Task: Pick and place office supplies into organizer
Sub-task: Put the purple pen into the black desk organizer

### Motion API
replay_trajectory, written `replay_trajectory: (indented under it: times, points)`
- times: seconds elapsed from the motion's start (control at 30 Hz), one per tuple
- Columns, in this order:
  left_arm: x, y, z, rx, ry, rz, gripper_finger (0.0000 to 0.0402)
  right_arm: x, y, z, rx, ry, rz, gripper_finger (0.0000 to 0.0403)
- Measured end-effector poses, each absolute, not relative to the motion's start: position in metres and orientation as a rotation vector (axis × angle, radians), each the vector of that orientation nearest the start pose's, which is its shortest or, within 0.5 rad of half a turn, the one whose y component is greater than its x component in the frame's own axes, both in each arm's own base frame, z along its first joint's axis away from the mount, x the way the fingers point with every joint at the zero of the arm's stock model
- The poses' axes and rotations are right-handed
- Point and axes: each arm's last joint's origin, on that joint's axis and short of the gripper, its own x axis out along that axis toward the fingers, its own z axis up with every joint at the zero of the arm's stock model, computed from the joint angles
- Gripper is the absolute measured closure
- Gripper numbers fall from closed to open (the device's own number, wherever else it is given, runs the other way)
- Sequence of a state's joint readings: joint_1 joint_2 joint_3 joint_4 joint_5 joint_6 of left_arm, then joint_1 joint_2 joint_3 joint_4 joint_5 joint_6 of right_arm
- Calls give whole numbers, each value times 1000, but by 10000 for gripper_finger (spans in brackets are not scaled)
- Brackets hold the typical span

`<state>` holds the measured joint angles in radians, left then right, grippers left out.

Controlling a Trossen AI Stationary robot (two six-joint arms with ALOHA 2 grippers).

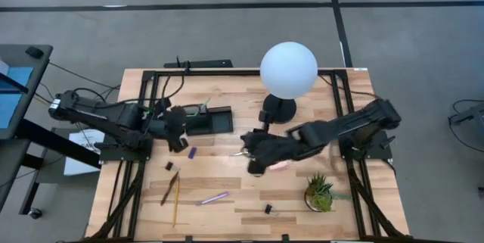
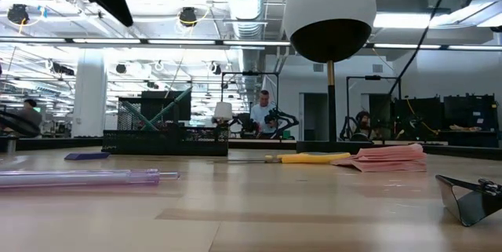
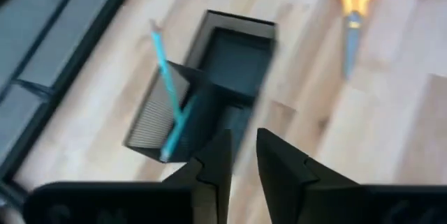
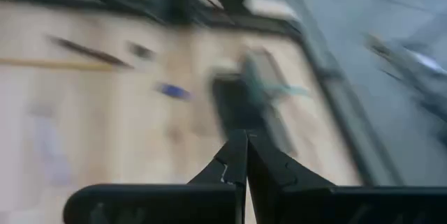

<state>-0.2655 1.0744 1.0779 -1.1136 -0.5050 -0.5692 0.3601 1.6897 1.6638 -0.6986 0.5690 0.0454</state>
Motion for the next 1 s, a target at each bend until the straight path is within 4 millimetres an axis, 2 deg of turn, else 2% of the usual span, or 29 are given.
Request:
replay_trajectory:
  times: [0.13, 0.23, 0.3, 0.4, 0.43, 0.57, 0.67, 0.8, 0.9, 1.0]
  points:
    - [171, -53, 315, -121, 889, 430, 361, 328, 108, 366, -232, 551, 68, 403]
    - [165, -69, 314, -142, 854, 427, 373, 313, 99, 345, -156, 467, 130, 403]
    - [160, -80, 314, -145, 808, 431, 381, 306, 98, 308, -123, 391, 139, 403]
    - [150, -96, 305, -126, 760, 416, 391, 298, 101, 238, -32, 224, 199, 403]
    - [147, -101, 303, -127, 738, 412, 393, 294, 102, 220, -15, 152, 220, 403]
    - [139, -110, 294, -114, 675, 422, 400, 285, 106, 176, 29, -134, 251, 403]
    - [137, -110, 289, -127, 663, 437, 401, 293, 111, 152, 50, -204, 256, 403]
    - [138, -111, 287, -170, 654, 455, 401, 319, 112, 128, -6, -158, 294, 403]
    - [138, -111, 287, -179, 652, 458, 401, 344, 111, 119, -51, -66, 417, 403]
    - [138, -111, 287, -188, 653, 459, 401, 362, 108, 123, -31, 37, 469, 396]
